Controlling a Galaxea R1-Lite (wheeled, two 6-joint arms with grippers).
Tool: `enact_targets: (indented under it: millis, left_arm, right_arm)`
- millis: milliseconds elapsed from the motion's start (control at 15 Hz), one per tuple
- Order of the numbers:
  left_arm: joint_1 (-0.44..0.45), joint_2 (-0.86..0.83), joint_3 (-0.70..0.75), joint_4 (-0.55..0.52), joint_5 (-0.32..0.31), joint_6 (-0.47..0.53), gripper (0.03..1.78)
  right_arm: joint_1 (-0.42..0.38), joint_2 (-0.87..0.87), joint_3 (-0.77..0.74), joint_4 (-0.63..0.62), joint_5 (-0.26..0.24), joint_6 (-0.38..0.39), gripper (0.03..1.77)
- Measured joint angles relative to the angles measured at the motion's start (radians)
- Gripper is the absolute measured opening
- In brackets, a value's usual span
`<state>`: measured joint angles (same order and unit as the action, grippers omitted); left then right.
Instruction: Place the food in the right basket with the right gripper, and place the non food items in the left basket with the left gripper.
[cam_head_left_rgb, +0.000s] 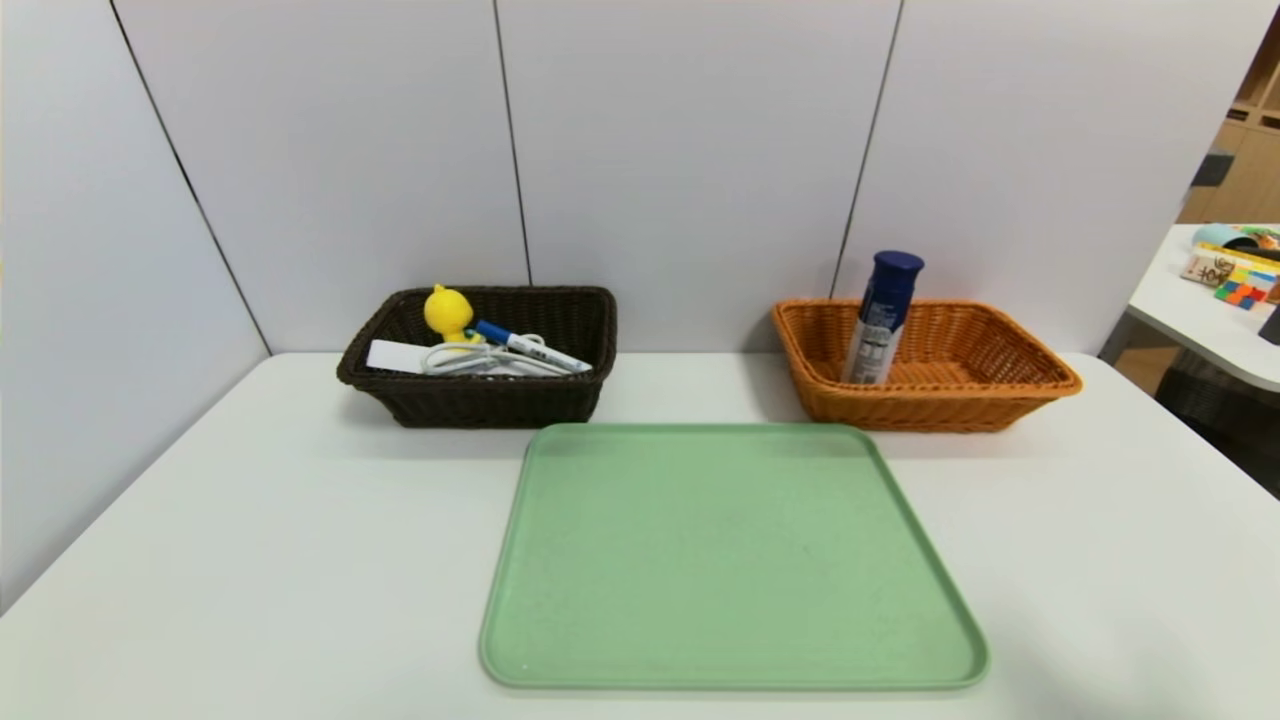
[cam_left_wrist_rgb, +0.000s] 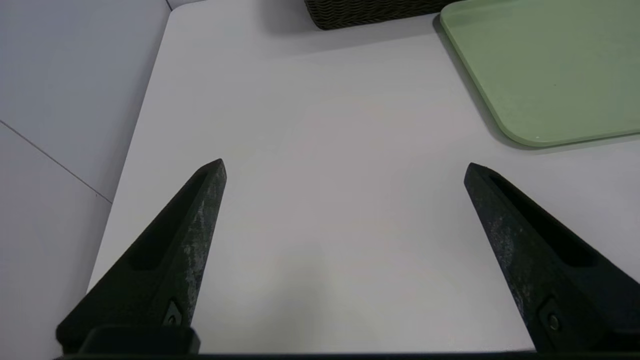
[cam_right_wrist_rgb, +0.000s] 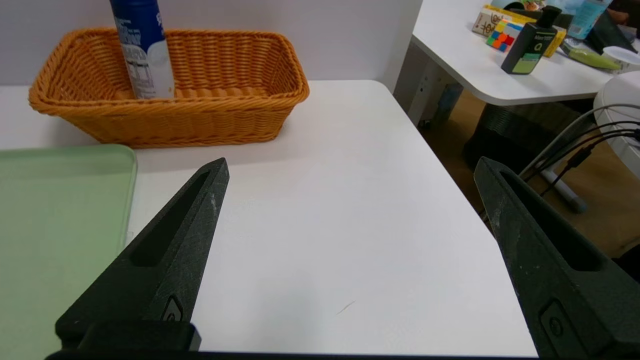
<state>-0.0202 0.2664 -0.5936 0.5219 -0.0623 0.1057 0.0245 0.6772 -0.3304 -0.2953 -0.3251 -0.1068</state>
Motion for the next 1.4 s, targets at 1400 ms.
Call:
enact_targets:
  millis: [1400]
  left_arm:
    - [0.017, -0.258, 0.189, 0.02, -0.033, 0.03, 1.69]
  right_arm:
    - [-0.022, -0.5, 0.242, 0.103, 0.058, 0.009, 1.69]
